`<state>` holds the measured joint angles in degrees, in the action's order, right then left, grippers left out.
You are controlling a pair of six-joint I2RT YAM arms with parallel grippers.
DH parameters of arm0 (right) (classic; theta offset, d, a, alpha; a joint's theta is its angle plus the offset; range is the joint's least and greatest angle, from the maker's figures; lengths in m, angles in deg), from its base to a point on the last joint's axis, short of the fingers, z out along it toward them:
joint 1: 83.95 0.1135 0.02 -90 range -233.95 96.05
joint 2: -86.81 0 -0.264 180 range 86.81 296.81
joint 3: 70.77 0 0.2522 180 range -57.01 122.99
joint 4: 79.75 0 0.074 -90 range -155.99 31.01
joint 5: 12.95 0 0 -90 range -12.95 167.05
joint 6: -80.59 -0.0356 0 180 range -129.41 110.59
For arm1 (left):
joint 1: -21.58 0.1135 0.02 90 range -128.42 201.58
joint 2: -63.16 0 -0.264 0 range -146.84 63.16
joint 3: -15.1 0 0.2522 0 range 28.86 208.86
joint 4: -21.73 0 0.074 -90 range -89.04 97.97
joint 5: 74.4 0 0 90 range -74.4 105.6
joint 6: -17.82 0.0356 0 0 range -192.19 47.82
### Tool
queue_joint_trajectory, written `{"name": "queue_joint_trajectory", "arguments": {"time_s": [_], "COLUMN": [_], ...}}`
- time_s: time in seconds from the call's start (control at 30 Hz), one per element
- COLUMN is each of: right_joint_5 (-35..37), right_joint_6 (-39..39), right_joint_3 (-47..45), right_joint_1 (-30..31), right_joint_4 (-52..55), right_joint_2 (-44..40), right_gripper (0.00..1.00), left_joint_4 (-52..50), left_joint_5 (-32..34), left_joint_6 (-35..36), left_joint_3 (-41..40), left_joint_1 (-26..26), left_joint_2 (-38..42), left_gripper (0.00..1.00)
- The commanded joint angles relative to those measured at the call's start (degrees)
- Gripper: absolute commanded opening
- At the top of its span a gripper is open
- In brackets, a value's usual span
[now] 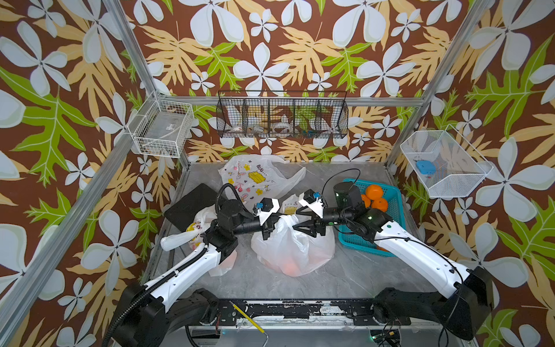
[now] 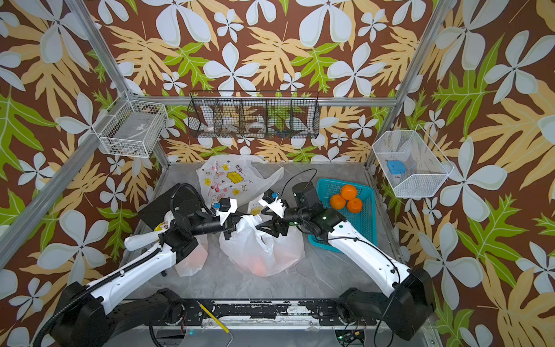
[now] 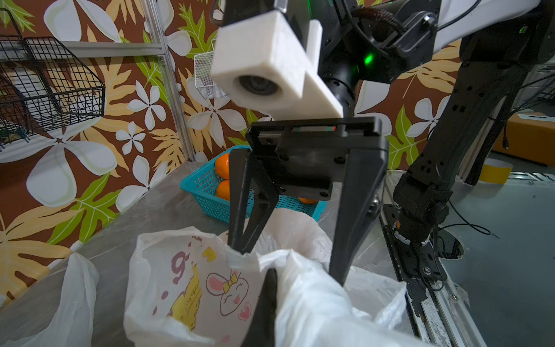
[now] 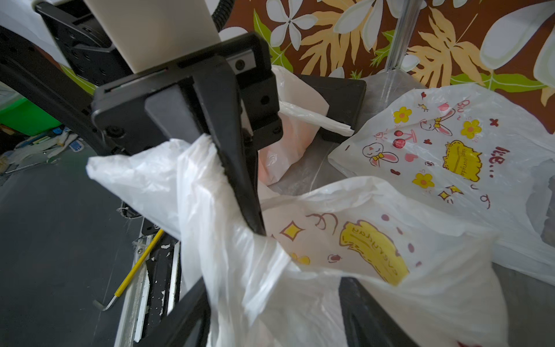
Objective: Place the oranges into plastic bags & tie knots
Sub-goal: Tie the plastic bag at the center of the board.
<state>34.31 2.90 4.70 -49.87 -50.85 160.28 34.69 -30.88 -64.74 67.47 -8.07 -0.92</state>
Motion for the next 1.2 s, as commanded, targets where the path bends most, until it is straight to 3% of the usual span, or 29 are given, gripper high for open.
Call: {"name": "queue_joint_trajectory", "arguments": {"time_s": [0.0,0.23,0.47,0.57,1.03,1.17], "right_joint_5": [3.77,4.62,1.82,4.2,8.02,9.71], "right_joint_6": [3.66,12.94,16.08,16.1,17.74,17.65], "right_joint_3": [1.44,3.97,3.55,2.54,6.84,7.06], "right_joint_1": [0.1,0.1,0.67,1.78,3.7,3.97], "right_joint_4": [-0.38,3.81,6.45,5.45,7.97,8.85], "right_joint_2": [-0.37,-2.45,-1.35,-0.97,5.74,6.12], "right_gripper": [0.7,0.88,0.91,0.91,0.68,0.55], "left_joint_4": [0.8,0.63,0.62,0.67,0.41,-0.35], "left_joint_5": [-1.31,-1.95,-1.69,-2.2,-3.14,-2.44], "left_joint_6": [0.2,0.2,0.12,0.03,-0.24,-0.5], "left_joint_3": [0.36,0.42,0.5,0.69,1.03,1.36], "left_joint_1": [0.12,0.12,0.1,0.12,0.12,0.12], "left_joint_2": [0.27,0.35,0.7,0.71,1.45,1.83], "left_gripper": [0.0,0.0,0.0,0.0,0.0,0.0]}}
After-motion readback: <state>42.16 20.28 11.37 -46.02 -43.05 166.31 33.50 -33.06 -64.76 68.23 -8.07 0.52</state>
